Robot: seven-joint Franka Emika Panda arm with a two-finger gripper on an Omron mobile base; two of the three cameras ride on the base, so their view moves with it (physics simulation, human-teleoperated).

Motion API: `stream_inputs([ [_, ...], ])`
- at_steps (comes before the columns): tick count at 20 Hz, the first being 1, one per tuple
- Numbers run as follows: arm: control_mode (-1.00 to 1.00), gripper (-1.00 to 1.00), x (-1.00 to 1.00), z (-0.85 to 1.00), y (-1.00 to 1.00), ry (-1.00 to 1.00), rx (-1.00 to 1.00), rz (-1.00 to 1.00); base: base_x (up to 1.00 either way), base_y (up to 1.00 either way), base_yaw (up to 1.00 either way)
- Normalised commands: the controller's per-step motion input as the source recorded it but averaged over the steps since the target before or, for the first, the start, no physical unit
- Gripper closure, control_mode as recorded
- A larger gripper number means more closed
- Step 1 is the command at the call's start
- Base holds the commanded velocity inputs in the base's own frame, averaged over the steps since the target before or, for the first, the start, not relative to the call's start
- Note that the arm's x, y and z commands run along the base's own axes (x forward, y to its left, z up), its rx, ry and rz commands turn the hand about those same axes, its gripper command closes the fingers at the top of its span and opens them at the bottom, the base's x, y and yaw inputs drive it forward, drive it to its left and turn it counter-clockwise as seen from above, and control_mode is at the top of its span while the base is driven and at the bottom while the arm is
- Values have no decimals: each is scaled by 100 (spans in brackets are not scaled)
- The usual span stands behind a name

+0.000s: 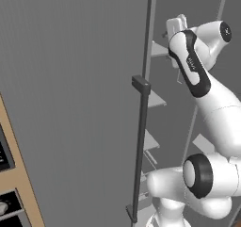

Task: Open the freezer door, pick up the ice cube tray from the freezer, and place it on the dining counter.

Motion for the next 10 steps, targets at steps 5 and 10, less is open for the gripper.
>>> stream_inputs([
  [5,-100,-100,55,0,0,0,0,0,0,0,0],
  [10,-100,-100,53,0,0,0,0,0,0,0,0],
])
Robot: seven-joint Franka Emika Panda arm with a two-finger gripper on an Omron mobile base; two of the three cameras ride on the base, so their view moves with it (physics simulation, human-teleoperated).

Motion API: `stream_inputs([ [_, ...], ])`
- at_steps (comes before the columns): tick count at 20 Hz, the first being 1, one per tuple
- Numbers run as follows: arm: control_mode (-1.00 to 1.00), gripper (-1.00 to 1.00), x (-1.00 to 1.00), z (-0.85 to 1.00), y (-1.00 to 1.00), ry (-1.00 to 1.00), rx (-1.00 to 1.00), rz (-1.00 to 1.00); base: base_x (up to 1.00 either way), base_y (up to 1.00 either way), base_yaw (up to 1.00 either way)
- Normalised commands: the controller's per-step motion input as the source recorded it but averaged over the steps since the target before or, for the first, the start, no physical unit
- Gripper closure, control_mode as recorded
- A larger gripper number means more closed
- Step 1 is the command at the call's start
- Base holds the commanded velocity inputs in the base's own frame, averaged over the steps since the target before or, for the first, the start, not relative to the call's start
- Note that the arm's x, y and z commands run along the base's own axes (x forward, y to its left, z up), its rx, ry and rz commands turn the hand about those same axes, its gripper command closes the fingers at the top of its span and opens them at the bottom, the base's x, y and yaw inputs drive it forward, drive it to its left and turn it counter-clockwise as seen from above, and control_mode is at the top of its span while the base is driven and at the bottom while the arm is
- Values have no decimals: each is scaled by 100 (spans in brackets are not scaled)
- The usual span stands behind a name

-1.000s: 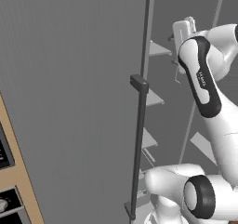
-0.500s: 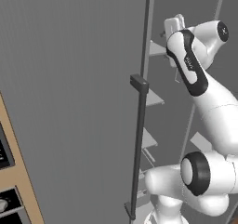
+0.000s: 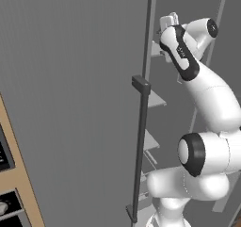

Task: Open the freezer door, pick up the ice cube tray from the freezer, and place it on the dining counter.

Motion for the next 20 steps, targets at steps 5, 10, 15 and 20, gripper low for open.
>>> stream_inputs([
  [5,-100,-100,41,0,0,0,0,0,0,0,0],
  [10,-100,-100,39,0,0,0,0,0,0,0,0],
  [15,-100,-100,31,-2,0,0,0,0,0,0,0],
  [20,-100,-100,28,-13,0,1,0,0,0,0,0],
])
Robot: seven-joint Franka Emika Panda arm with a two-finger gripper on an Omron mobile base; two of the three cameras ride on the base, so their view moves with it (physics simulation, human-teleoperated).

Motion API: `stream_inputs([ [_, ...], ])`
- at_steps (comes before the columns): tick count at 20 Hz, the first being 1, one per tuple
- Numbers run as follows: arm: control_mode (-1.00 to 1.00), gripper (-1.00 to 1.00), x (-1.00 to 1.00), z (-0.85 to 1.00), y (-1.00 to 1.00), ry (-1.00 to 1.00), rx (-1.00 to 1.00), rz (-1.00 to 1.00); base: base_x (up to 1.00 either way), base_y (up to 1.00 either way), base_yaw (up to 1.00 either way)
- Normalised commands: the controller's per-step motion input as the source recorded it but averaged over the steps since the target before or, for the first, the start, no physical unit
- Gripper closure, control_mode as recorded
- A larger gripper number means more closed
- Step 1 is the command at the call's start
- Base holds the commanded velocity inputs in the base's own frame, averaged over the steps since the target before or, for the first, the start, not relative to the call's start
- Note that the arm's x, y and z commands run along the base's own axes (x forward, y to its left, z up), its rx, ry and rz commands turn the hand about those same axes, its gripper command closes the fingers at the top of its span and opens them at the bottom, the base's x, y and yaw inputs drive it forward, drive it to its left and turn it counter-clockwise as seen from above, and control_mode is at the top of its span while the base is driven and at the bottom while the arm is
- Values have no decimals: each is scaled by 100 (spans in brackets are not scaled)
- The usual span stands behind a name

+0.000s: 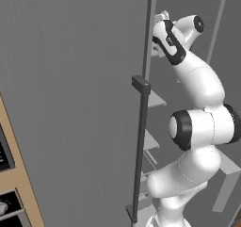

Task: Open the freezer door, pick up the ice cube tray from the freezer, and place it on the dining counter.

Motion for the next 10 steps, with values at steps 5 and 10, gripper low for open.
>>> stream_inputs([
  [5,-100,-100,30,-16,0,1,0,0,0,0,0],
  [10,-100,-100,29,-11,0,1,0,0,0,0,0],
])
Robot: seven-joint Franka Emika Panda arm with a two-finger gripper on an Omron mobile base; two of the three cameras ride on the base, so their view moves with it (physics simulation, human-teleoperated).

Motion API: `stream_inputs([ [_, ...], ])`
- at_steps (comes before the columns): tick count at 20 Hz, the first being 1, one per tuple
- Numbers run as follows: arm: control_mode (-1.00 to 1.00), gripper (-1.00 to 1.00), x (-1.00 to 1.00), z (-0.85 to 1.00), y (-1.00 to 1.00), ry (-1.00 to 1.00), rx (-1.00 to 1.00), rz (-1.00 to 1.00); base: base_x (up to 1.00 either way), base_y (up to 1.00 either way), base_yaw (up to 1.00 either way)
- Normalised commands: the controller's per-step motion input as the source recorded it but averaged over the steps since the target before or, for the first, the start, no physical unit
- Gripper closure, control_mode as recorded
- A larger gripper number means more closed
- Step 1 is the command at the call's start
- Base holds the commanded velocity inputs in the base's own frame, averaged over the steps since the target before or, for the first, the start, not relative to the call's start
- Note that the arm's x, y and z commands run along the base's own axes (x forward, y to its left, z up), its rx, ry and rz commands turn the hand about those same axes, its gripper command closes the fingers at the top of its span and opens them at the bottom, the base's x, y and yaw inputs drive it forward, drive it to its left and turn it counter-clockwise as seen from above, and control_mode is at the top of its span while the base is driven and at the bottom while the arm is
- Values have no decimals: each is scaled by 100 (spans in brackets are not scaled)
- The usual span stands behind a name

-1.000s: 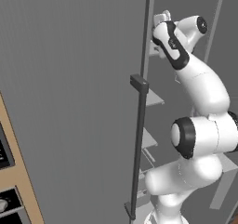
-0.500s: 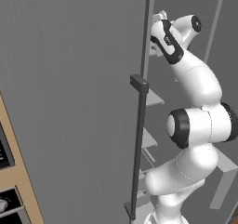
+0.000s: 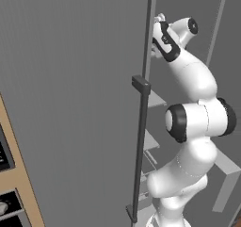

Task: Open the freezer door, pick up the ice cube tray from the freezer, and place it on the dining counter.

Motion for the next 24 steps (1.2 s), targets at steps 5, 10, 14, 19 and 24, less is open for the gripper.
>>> stream_inputs([
  [5,-100,-100,33,-2,0,0,0,0,0,0,0],
  [10,-100,-100,27,0,0,0,0,0,0,0,0],
  [14,-100,-100,28,0,1,0,0,0,0,0,0],
  [19,-100,-100,26,3,4,0,0,0,0,0,0],
  [24,-100,-100,23,13,8,3,0,0,0,0,0],
])
